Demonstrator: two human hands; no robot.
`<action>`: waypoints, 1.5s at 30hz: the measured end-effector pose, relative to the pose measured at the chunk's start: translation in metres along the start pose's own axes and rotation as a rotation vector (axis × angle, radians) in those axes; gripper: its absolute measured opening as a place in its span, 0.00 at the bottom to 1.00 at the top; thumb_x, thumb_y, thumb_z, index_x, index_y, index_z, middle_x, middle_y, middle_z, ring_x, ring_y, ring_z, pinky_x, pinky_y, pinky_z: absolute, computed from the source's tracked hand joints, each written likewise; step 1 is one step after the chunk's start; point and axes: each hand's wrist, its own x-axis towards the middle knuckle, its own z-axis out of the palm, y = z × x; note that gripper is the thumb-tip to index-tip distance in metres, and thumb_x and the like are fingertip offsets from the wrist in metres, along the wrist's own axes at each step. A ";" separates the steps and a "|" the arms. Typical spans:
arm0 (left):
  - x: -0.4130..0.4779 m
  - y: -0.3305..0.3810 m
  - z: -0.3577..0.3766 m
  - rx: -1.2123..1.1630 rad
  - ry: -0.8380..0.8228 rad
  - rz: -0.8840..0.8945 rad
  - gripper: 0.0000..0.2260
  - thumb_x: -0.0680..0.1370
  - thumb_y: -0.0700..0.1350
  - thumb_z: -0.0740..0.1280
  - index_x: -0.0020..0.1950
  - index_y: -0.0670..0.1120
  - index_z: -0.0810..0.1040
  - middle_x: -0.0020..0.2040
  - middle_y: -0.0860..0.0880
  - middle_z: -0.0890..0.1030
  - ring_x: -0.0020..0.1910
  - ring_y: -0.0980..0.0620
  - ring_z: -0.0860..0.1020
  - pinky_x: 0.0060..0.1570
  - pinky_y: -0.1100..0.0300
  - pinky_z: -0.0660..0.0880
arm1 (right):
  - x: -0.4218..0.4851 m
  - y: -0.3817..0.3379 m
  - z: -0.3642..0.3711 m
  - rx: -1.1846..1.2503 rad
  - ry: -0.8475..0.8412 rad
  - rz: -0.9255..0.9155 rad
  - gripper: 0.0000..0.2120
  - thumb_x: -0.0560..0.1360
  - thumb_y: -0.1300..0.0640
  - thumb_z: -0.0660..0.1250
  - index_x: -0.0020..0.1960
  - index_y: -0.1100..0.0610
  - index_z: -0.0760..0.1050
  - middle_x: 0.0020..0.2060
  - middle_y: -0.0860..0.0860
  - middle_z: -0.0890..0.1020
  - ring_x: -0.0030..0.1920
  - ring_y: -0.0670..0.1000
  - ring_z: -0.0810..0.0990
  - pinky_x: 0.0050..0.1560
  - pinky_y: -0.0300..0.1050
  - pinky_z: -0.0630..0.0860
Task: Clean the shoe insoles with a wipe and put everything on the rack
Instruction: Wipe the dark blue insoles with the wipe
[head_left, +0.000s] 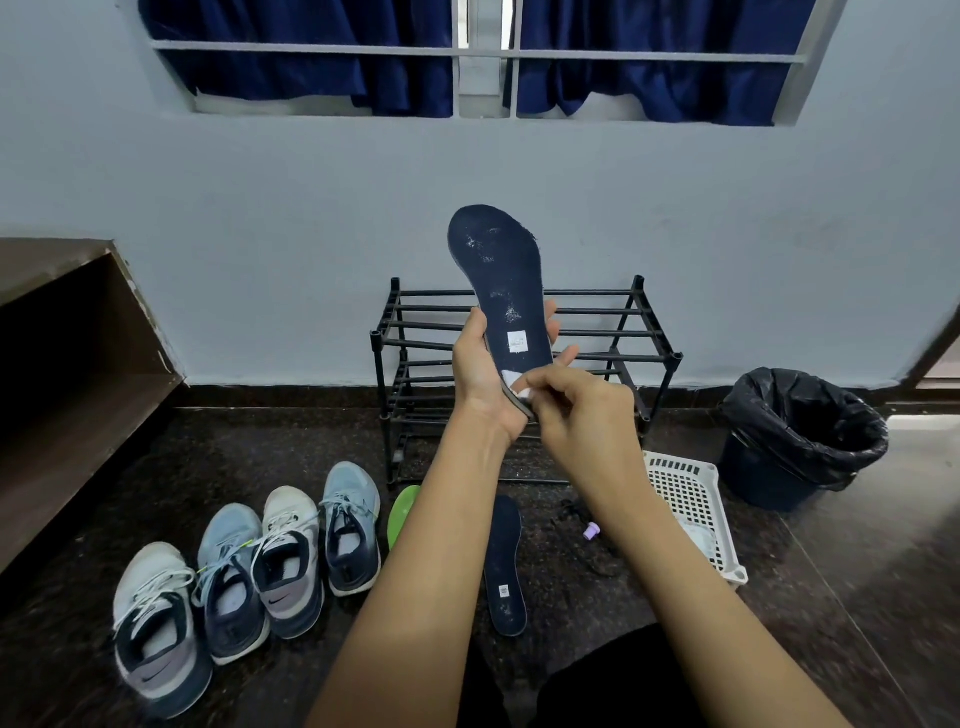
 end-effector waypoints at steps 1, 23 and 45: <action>-0.001 0.002 0.000 -0.007 -0.009 -0.011 0.20 0.82 0.55 0.53 0.60 0.43 0.78 0.53 0.43 0.81 0.41 0.50 0.79 0.51 0.47 0.79 | 0.001 0.001 -0.002 -0.005 -0.041 0.020 0.09 0.71 0.68 0.69 0.44 0.56 0.82 0.33 0.49 0.83 0.32 0.42 0.75 0.38 0.24 0.69; 0.001 -0.009 0.003 0.066 0.053 0.007 0.23 0.82 0.57 0.56 0.62 0.41 0.78 0.51 0.43 0.82 0.40 0.50 0.81 0.58 0.42 0.77 | 0.006 0.001 0.001 -0.103 -0.063 0.018 0.10 0.72 0.68 0.66 0.44 0.56 0.82 0.36 0.53 0.83 0.38 0.53 0.80 0.42 0.44 0.75; -0.008 -0.012 -0.001 0.046 0.116 -0.029 0.21 0.82 0.54 0.57 0.49 0.40 0.83 0.46 0.43 0.82 0.40 0.49 0.80 0.42 0.59 0.77 | 0.011 -0.003 0.004 -0.077 -0.116 0.097 0.09 0.72 0.68 0.65 0.43 0.58 0.82 0.38 0.54 0.84 0.39 0.53 0.80 0.41 0.38 0.72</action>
